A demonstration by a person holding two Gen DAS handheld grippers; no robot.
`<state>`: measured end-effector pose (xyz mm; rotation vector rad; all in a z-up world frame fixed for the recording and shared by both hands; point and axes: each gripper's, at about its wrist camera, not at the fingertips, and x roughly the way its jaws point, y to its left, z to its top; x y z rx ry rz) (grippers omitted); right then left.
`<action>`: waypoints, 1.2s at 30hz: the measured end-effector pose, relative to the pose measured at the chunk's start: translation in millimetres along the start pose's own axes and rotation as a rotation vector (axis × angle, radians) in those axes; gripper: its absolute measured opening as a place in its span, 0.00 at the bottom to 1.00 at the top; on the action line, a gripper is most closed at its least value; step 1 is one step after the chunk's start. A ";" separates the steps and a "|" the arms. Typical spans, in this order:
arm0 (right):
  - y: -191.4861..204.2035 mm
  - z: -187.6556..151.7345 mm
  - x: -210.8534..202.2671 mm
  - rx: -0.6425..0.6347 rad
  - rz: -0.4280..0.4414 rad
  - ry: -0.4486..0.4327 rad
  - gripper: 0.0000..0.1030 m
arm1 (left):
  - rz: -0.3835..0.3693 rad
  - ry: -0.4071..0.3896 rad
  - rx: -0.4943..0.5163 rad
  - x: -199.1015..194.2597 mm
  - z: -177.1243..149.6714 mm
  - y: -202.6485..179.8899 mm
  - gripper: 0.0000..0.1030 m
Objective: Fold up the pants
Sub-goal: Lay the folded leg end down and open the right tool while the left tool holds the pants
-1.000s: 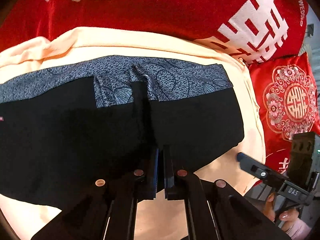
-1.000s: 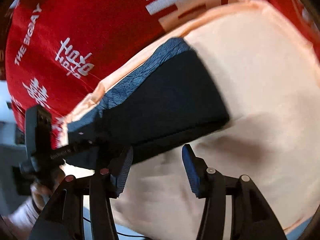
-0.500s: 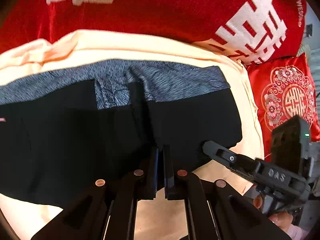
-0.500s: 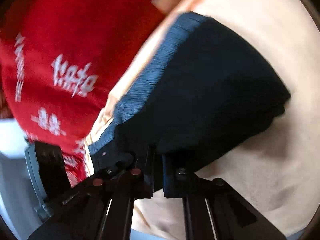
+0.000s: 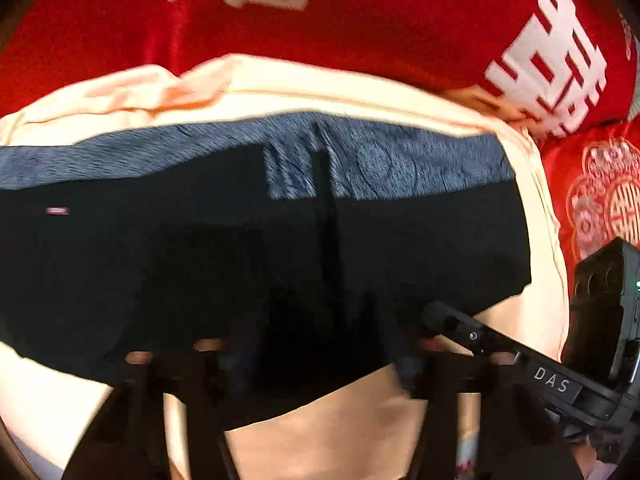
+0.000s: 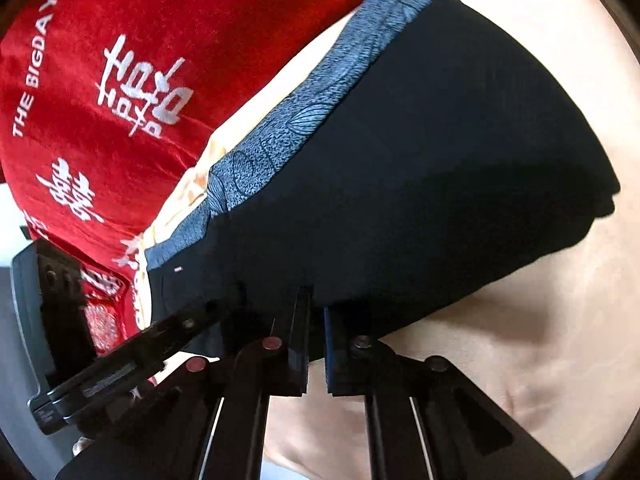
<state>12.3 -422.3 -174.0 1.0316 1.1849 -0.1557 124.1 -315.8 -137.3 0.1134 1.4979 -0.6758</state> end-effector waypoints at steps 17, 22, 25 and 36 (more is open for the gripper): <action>-27.3 65.6 -92.8 -0.170 -0.255 -0.120 0.14 | 0.144 -0.085 0.138 12.8 43.9 -87.3 0.64; -21.9 62.9 -46.7 -0.212 -0.248 -0.022 0.14 | 0.261 -0.032 0.077 48.7 35.4 -65.0 0.64; -22.8 51.4 -32.7 -0.216 -0.252 -0.019 0.14 | 0.222 -0.060 0.046 46.2 23.0 -47.4 0.66; -12.3 46.5 -27.3 -0.279 -0.296 0.007 0.15 | 0.286 -0.065 -0.058 13.1 -2.1 -23.5 0.76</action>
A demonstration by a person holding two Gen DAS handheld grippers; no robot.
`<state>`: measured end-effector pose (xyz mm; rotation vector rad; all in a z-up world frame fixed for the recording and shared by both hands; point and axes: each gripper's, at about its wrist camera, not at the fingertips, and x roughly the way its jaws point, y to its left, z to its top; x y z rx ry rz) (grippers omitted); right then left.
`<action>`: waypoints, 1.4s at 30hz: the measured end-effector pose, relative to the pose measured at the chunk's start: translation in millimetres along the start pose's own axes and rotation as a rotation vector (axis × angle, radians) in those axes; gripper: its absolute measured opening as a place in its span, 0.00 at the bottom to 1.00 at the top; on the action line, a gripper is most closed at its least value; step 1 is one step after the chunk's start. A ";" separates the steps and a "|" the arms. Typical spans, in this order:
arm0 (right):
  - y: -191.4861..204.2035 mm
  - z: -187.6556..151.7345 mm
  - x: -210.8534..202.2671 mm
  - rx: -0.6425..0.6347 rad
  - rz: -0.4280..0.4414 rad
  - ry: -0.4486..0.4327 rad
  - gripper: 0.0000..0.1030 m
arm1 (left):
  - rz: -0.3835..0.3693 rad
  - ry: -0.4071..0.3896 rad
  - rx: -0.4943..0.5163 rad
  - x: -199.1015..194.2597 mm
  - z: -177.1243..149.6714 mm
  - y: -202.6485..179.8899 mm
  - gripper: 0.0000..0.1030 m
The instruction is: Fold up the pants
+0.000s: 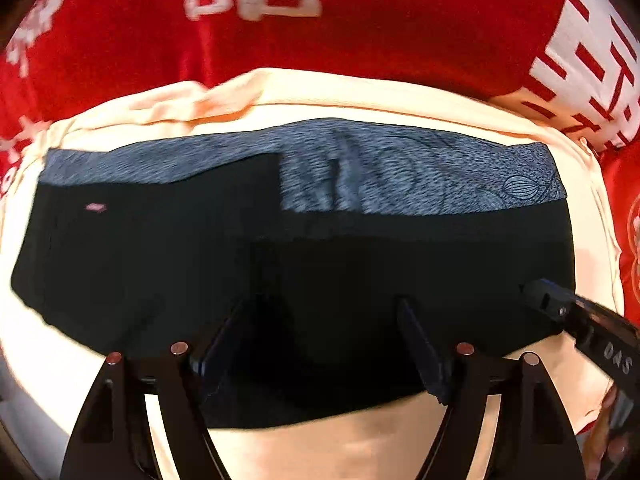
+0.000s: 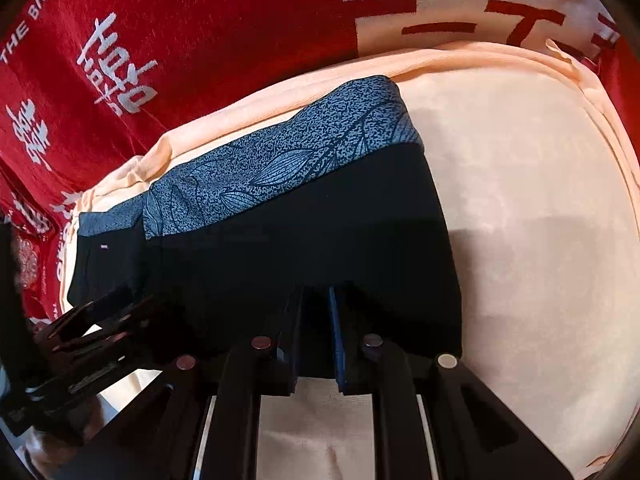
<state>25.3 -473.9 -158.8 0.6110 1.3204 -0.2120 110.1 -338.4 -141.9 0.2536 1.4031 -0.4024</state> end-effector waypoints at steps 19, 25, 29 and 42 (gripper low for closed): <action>91.7 -9.7 14.6 -0.093 -0.115 0.016 0.40 | -0.003 0.048 -0.175 -13.2 -48.9 105.7 0.76; 143.5 -18.4 29.2 -0.151 -0.096 0.048 0.41 | -0.006 0.048 -0.216 -14.0 -54.8 149.5 0.76; 180.5 -26.0 35.0 -0.222 -0.106 0.055 0.43 | -0.014 0.036 -0.265 -16.9 -56.8 181.0 0.76; 214.7 -49.2 82.6 -0.302 -0.147 0.168 0.48 | -0.018 0.034 -0.400 -17.8 -79.3 264.7 0.76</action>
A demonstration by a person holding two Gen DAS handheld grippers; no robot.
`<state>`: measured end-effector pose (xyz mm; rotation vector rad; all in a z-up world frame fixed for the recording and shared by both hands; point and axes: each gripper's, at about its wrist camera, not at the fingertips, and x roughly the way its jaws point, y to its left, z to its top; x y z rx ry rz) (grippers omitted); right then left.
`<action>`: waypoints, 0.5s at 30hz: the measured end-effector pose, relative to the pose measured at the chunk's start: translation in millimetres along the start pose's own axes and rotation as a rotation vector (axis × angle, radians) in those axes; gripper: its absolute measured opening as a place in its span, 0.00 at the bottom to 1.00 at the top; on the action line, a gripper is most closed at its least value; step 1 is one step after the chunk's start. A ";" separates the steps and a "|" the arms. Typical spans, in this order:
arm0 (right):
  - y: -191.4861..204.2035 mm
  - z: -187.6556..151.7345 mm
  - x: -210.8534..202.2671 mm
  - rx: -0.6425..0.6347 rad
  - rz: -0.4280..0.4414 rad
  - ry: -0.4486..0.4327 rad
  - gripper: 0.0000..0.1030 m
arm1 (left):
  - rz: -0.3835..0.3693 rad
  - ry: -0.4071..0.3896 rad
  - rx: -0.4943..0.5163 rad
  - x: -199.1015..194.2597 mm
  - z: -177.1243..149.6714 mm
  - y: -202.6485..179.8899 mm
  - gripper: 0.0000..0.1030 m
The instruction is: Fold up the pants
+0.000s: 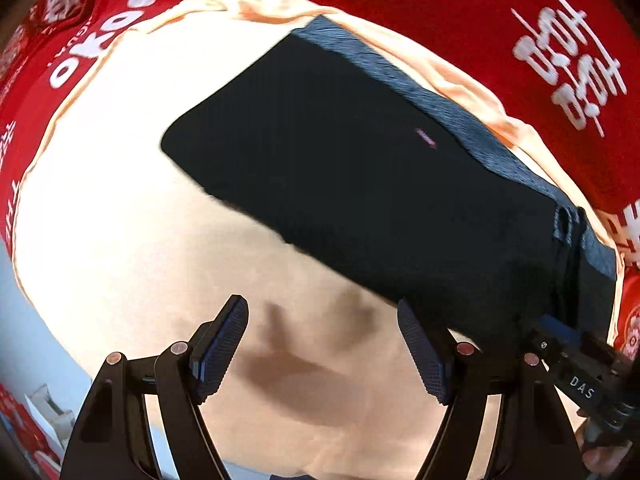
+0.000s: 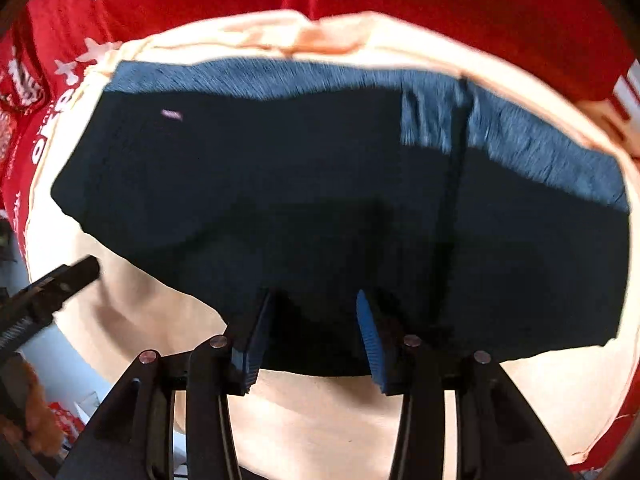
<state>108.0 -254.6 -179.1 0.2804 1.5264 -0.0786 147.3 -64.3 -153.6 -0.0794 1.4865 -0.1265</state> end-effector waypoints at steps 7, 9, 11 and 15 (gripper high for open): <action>9.5 1.6 7.3 -0.027 0.007 0.014 0.66 | -0.015 -0.004 -0.055 6.1 11.2 18.4 0.76; 18.6 2.1 10.2 -0.043 -0.008 0.012 0.71 | -0.019 -0.006 -0.064 7.8 15.0 19.8 0.76; 24.1 1.3 12.6 -0.054 -0.025 0.011 0.72 | -0.020 -0.010 -0.067 9.2 17.6 20.4 0.76; 26.6 1.3 14.8 -0.058 -0.026 0.015 0.74 | -0.028 -0.007 -0.075 12.5 20.0 21.4 0.76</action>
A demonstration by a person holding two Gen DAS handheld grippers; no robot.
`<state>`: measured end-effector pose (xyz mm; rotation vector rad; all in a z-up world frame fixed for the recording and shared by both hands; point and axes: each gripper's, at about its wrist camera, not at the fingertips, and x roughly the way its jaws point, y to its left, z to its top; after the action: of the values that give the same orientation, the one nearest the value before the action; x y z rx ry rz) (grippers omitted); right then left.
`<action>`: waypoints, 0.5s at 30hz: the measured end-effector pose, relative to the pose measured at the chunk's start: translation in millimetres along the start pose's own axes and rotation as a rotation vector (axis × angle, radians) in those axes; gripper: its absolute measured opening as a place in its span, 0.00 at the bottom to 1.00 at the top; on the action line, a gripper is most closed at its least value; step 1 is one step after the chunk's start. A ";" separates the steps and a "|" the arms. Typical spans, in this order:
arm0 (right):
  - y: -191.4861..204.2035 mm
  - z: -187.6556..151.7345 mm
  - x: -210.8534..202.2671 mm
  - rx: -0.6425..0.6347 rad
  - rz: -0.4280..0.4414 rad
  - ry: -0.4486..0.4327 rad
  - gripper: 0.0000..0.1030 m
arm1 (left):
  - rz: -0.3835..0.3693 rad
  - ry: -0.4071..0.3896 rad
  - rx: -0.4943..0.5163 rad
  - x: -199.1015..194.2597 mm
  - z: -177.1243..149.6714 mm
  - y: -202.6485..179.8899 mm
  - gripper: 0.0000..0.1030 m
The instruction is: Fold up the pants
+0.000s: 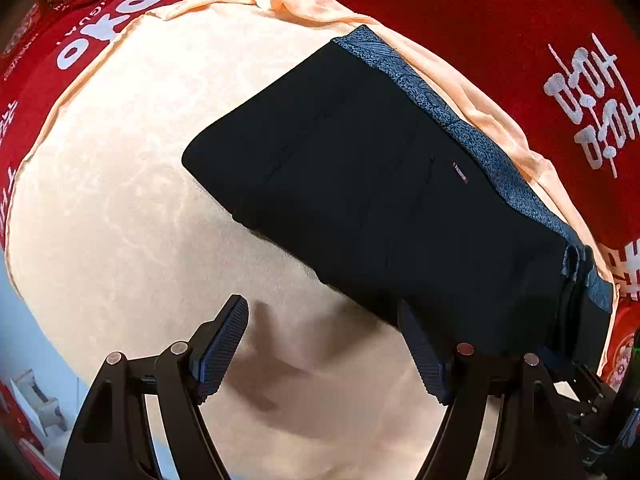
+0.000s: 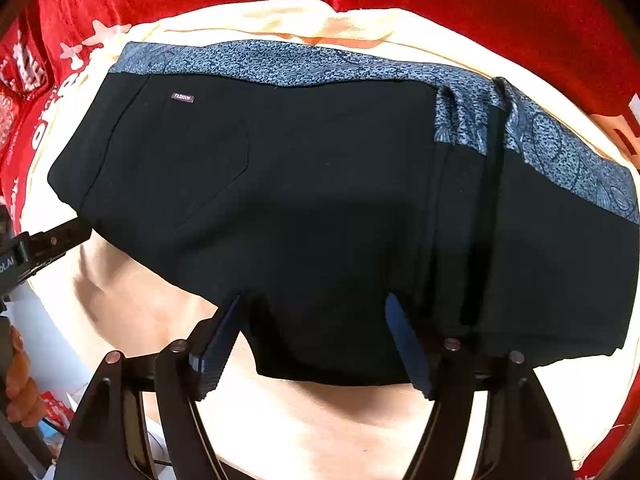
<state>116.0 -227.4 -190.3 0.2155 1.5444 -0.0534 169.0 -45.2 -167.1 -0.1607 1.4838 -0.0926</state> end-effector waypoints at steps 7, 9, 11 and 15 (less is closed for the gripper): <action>7.0 4.4 8.6 -0.009 -0.002 0.004 0.75 | -0.022 0.010 -0.027 8.2 5.6 3.8 0.76; 8.5 4.9 10.7 -0.010 0.001 0.005 0.77 | -0.042 0.011 -0.046 8.0 7.7 12.7 0.76; 9.3 5.1 12.7 -0.011 0.000 0.004 0.77 | -0.065 0.004 -0.071 8.2 10.0 19.4 0.76; 8.7 5.2 14.1 -0.009 0.004 0.002 0.78 | -0.152 -0.016 -0.153 8.5 12.6 37.4 0.76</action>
<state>123.0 -218.3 -203.3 0.2116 1.5455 -0.0433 180.9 -9.1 -180.6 -0.3977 1.4612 -0.1000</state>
